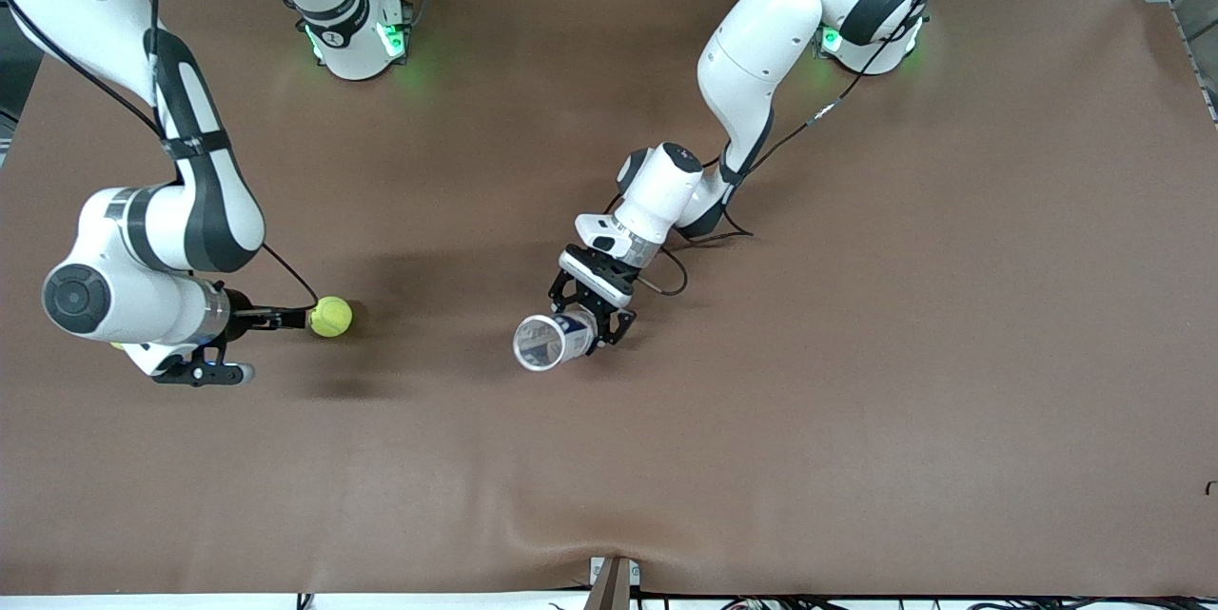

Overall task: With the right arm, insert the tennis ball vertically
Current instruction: 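Hold the tube upright while the right gripper grasps a tennis ball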

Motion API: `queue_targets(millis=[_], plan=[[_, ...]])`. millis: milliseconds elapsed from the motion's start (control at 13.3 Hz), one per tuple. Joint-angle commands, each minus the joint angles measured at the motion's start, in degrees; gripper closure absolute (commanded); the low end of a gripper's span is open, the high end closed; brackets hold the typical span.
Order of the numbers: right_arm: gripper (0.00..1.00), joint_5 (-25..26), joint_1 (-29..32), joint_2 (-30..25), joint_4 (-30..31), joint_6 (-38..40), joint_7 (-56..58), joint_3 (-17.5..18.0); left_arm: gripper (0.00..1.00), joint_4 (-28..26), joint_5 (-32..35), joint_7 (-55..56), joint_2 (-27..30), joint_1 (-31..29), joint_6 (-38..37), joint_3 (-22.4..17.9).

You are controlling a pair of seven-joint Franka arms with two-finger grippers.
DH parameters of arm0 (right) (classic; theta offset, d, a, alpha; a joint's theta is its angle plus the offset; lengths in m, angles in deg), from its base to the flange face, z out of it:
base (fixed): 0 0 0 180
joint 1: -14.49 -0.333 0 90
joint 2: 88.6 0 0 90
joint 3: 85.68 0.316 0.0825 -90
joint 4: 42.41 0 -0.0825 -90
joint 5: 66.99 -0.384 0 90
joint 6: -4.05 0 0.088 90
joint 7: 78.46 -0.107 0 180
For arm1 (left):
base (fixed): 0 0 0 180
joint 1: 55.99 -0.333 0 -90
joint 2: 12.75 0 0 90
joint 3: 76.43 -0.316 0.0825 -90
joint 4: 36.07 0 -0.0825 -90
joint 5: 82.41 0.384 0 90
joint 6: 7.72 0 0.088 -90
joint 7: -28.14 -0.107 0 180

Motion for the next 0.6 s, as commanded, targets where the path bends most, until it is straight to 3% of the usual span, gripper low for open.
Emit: queue_targets(millis=[0,301,451,526], plan=[[0.0,-0.2,-2.6,0.5,1.2,-1.3,-5.3,0.1,0.15,-2.7,-0.6,0.3,0.4,0.2,0.6,-0.1],[0.0,0.7,-3.5,0.4,5.5,-5.4,-6.3,0.0,0.14,-3.1,-0.6,0.3,0.6,0.3,0.6,-0.1],[0.0,0.7,-3.6,0.4,6.8,-7.0,-6.3,-0.1,0.0,-3.2,-0.9,0.4,0.7,0.3,0.6,-0.1],[0.0,0.8,-3.4,0.4,8.0,-8.7,-6.3,-0.1,0.0,-3.5,-1.1,0.4,0.9,0.3,0.6,-0.1]])
